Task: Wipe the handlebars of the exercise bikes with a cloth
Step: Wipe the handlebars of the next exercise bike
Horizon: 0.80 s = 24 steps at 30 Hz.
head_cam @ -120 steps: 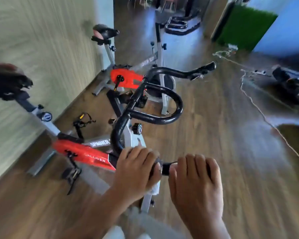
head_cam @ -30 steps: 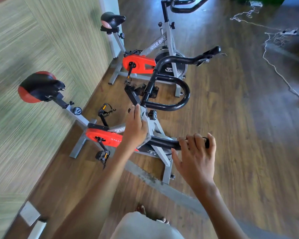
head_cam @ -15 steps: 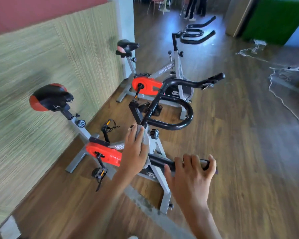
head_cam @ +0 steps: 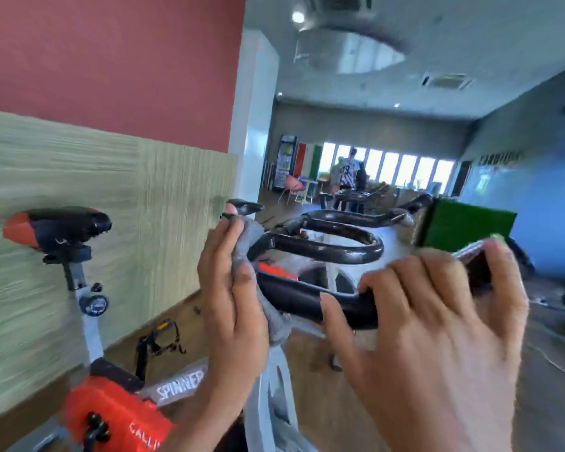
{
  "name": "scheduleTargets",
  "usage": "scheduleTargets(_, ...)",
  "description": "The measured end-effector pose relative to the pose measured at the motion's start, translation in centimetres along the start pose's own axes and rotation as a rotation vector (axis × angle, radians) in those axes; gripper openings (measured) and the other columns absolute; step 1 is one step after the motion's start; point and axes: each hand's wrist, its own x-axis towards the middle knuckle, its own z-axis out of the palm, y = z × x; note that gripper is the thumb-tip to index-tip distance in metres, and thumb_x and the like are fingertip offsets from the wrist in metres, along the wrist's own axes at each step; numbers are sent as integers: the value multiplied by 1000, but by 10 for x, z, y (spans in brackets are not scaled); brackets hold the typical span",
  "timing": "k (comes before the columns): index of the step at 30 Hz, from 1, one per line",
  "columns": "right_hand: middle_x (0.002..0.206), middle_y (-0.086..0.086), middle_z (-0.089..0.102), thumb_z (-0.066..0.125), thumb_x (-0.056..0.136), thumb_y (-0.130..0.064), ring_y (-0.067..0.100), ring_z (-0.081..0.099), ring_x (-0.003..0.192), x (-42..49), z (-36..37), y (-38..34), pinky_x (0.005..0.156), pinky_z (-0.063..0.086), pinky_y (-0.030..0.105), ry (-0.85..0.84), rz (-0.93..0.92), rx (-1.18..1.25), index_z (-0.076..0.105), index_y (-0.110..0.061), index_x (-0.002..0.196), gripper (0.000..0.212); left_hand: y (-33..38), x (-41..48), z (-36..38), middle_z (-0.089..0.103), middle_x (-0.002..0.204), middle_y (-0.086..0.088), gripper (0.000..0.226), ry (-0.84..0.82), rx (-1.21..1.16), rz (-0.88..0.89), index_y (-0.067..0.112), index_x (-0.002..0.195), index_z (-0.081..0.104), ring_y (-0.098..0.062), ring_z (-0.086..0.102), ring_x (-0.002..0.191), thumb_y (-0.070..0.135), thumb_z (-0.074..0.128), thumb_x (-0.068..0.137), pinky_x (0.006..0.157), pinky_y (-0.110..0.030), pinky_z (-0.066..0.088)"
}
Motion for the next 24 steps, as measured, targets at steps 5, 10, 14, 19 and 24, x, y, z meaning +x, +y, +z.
scheduleTargets(5,72,4,62,53,88,-49,30,59,87,-5,23,-4,118,20,48,260,32,3,61,-12,66,44,-20,-5,15,43,146,-10,49,127,-139,156,12,137,47,-28,41,136,33,31,95,113,-48,31)
scheduleTargets(10,94,7,66,50,92,-47,30,55,125,-24,37,-10,116,18,55,385,8,49,64,-12,78,40,-12,-24,29,28,156,-2,43,193,-228,177,42,135,31,-11,18,147,42,27,92,118,-27,17)
scheduleTargets(14,120,14,64,46,94,-51,32,40,139,-12,31,5,116,8,57,346,36,33,70,-11,89,47,-7,-33,47,20,160,-4,49,247,-151,236,22,146,33,-16,5,151,32,28,99,121,-52,12)
scheduleTargets(19,129,14,59,38,99,-44,35,30,143,-9,25,22,116,5,58,305,37,45,68,-11,91,44,3,-48,70,12,161,-10,55,280,-69,360,7,150,28,-30,-3,152,40,23,105,122,-44,1)
scheduleTargets(24,115,13,61,36,98,-42,36,32,140,-15,27,22,116,11,54,314,-14,42,64,-11,94,42,-8,-29,67,25,154,-24,49,415,-89,344,4,145,31,-36,11,149,27,29,102,121,-52,9)
